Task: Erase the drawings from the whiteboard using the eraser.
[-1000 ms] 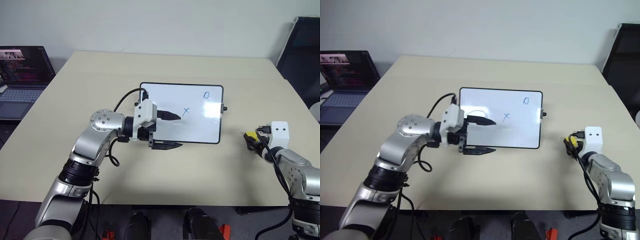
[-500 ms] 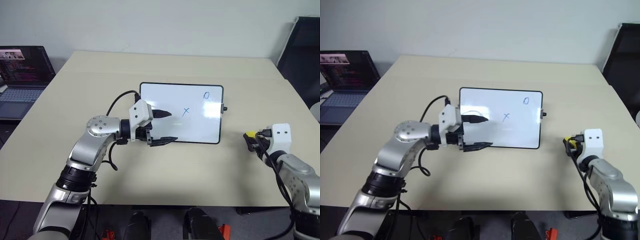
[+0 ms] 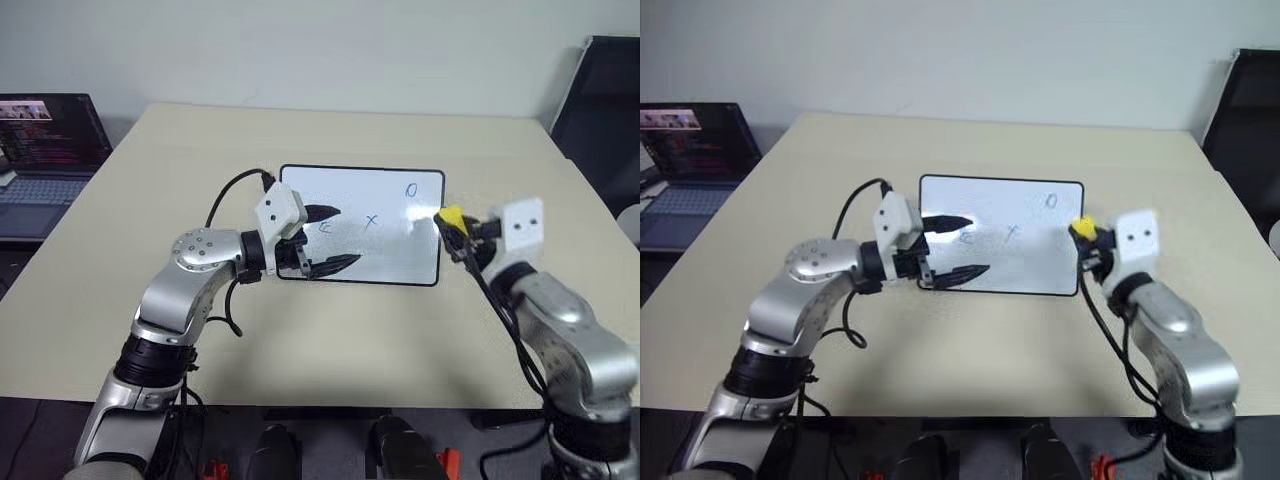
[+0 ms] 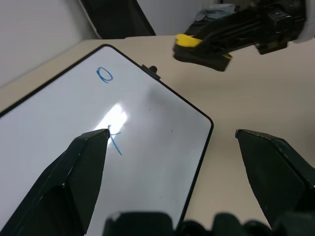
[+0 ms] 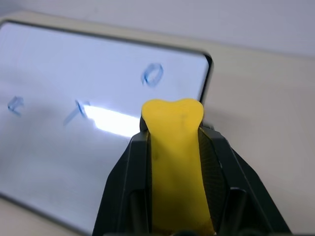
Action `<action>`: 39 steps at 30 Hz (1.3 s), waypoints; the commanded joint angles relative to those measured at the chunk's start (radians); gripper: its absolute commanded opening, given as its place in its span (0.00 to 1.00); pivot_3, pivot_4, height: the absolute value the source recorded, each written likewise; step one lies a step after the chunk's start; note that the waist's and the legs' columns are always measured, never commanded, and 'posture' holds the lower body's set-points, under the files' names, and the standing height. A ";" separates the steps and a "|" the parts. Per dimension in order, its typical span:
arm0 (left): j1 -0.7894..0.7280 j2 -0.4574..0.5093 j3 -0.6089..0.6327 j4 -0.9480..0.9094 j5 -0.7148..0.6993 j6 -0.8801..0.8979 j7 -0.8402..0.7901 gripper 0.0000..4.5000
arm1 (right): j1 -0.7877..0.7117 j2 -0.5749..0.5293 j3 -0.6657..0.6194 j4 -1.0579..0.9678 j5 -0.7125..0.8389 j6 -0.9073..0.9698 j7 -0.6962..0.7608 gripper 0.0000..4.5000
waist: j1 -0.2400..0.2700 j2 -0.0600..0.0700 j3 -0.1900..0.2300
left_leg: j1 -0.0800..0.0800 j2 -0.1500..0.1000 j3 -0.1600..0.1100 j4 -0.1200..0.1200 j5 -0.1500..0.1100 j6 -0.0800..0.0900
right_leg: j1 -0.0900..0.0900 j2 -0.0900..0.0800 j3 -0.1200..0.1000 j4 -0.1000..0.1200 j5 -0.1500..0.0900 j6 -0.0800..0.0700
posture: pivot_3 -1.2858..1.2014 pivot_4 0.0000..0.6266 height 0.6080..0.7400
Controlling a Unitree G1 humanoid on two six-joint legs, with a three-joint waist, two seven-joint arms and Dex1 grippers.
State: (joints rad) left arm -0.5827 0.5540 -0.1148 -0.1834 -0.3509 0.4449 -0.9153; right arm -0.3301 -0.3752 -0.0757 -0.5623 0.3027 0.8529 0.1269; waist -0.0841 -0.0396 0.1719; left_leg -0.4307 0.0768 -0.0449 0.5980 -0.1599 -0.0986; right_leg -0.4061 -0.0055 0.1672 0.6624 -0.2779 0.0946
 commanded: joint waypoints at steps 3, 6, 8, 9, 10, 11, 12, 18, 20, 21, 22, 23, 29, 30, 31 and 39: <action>-0.052 -0.006 0.011 0.017 0.011 0.007 0.022 1.00 | -0.160 0.001 0.083 0.195 -0.113 -0.110 -0.002 0.22 | 0.001 0.000 0.000 | -0.002 0.000 0.000 -0.002 0.000 0.000 | -0.001 0.000 0.000 -0.001 0.000 0.001 | 0.52 0.24 1.00; -0.066 -0.003 0.018 0.034 0.017 0.013 0.029 1.00 | -0.232 0.007 0.117 0.302 -0.159 -0.169 0.008 0.22 | 0.001 0.001 0.000 | -0.002 0.000 -0.002 -0.004 0.000 0.000 | -0.002 0.000 -0.002 -0.001 0.004 0.003 | 0.52 0.24 1.00; -0.070 -0.001 0.022 0.045 0.026 0.014 0.036 1.00 | -0.261 0.009 0.132 0.351 -0.183 -0.202 0.016 0.22 | 0.001 0.001 0.000 | -0.002 0.000 -0.004 -0.005 0.000 0.000 | -0.002 0.000 -0.005 0.000 0.003 0.003 | 0.52 0.24 1.00; -0.070 0.000 0.023 0.049 0.028 0.012 0.039 1.00 | -0.275 0.011 0.140 0.379 -0.196 -0.221 0.019 0.22 | 0.001 0.001 0.000 | -0.002 0.000 -0.004 -0.005 0.000 0.000 | -0.002 0.000 -0.005 0.000 0.003 0.003 | 0.52 0.24 1.00; -0.069 0.000 0.023 0.052 0.030 0.009 0.041 1.00 | -0.285 0.011 0.146 0.402 -0.207 -0.238 0.024 0.22 | 0.001 0.001 0.000 | -0.002 0.000 -0.005 -0.005 0.000 0.000 | -0.002 0.000 -0.006 0.000 0.003 0.002 | 0.52 0.24 1.00; -0.067 0.001 0.023 0.053 0.032 0.008 0.044 1.00 | -0.296 0.014 0.150 0.427 -0.217 -0.253 0.026 0.22 | 0.001 0.001 0.000 | -0.003 0.000 -0.006 -0.006 0.000 0.000 | -0.002 0.000 -0.007 0.000 0.003 0.002 | 0.52 0.24 1.00; -0.065 0.002 0.022 0.052 0.033 0.008 0.045 1.00 | -0.302 0.018 0.153 0.444 -0.225 -0.265 0.030 0.22 | 0.001 0.001 0.001 | -0.003 0.000 -0.006 -0.005 0.000 0.000 | -0.002 0.000 -0.007 0.000 0.003 0.002 | 0.52 0.24 1.00; -0.055 0.002 0.023 0.036 0.034 0.014 0.051 1.00 | -0.286 0.019 0.193 0.472 -0.255 -0.252 0.091 0.22 | 0.001 0.001 0.001 | -0.003 0.000 -0.007 -0.005 0.000 0.000 | -0.001 0.000 -0.008 0.000 0.003 0.002 | 0.52 0.24 1.00; -0.053 0.003 0.024 0.034 0.032 0.015 0.050 1.00 | -0.274 0.014 0.209 0.465 -0.258 -0.233 0.119 0.22 | 0.000 0.001 0.001 | -0.003 0.000 -0.008 -0.005 0.000 0.000 | -0.001 0.000 -0.009 0.001 0.003 0.003 | 0.52 0.24 1.00; -0.051 0.004 0.024 0.032 0.031 0.015 0.050 1.00 | -0.272 0.013 0.213 0.465 -0.263 -0.228 0.125 0.22 | 0.000 0.001 0.001 | -0.003 0.000 -0.008 -0.004 0.000 0.000 | 0.000 0.000 -0.009 0.001 0.003 0.003 | 0.52 0.24 1.00; -0.050 0.005 0.024 0.031 0.031 0.015 0.050 1.00 | -0.272 0.013 0.215 0.464 -0.267 -0.224 0.127 0.22 | -0.001 0.001 0.001 | -0.002 0.000 -0.008 -0.004 0.000 0.000 | 0.000 0.000 -0.009 0.001 0.003 0.003 | 0.52 0.24 1.00; -0.049 0.005 0.024 0.031 0.030 0.015 0.050 1.00 | -0.275 0.013 0.214 0.470 -0.278 -0.226 0.120 0.22 | -0.002 0.001 0.001 | -0.002 0.000 -0.008 -0.004 0.000 0.000 | 0.000 0.000 -0.009 0.001 0.003 0.004 | 0.52 0.24 1.00; -0.036 0.010 0.026 0.026 0.024 0.014 0.040 1.00 | -0.303 0.007 0.185 0.525 -0.356 -0.237 0.048 0.22 | 0.000 0.001 0.001 | -0.002 0.000 -0.009 -0.003 0.002 0.001 | 0.000 0.000 -0.010 0.002 0.002 0.004 | 0.52 0.24 1.00; -0.034 0.011 0.026 0.025 0.024 0.014 0.039 1.00 | -0.298 0.005 0.188 0.523 -0.355 -0.227 0.059 0.22 | 0.000 0.001 0.001 | -0.002 0.000 -0.009 -0.003 0.002 0.001 | 0.001 0.000 -0.010 0.001 0.003 0.004 | 0.52 0.24 1.00; -0.033 0.011 0.026 0.025 0.024 0.013 0.038 1.00 | -0.291 0.001 0.195 0.519 -0.352 -0.212 0.075 0.22 | 0.001 0.001 0.001 | -0.002 0.000 -0.009 -0.003 0.002 0.001 | 0.001 0.000 -0.010 0.001 0.003 0.004 | 0.52 0.24 1.00; -0.028 0.008 0.028 0.022 0.026 0.010 0.037 1.00 | -0.266 -0.011 0.228 0.462 -0.331 -0.136 0.177 0.22 | -0.001 0.001 0.000 | -0.002 0.000 -0.009 -0.003 0.002 0.002 | 0.001 0.000 -0.010 0.002 0.003 0.003 | 0.52 0.24 1.00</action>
State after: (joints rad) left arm -0.6074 0.5580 -0.1132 -0.1163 -0.3142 0.4682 -0.8815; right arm -0.6114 -0.3749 0.1413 -0.1140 -0.0261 0.6787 0.2853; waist -0.0847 -0.0388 0.1722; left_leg -0.4322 0.0771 -0.0539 0.5953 -0.1576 -0.0969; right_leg -0.4049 -0.0053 0.1575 0.6641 -0.2750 0.0979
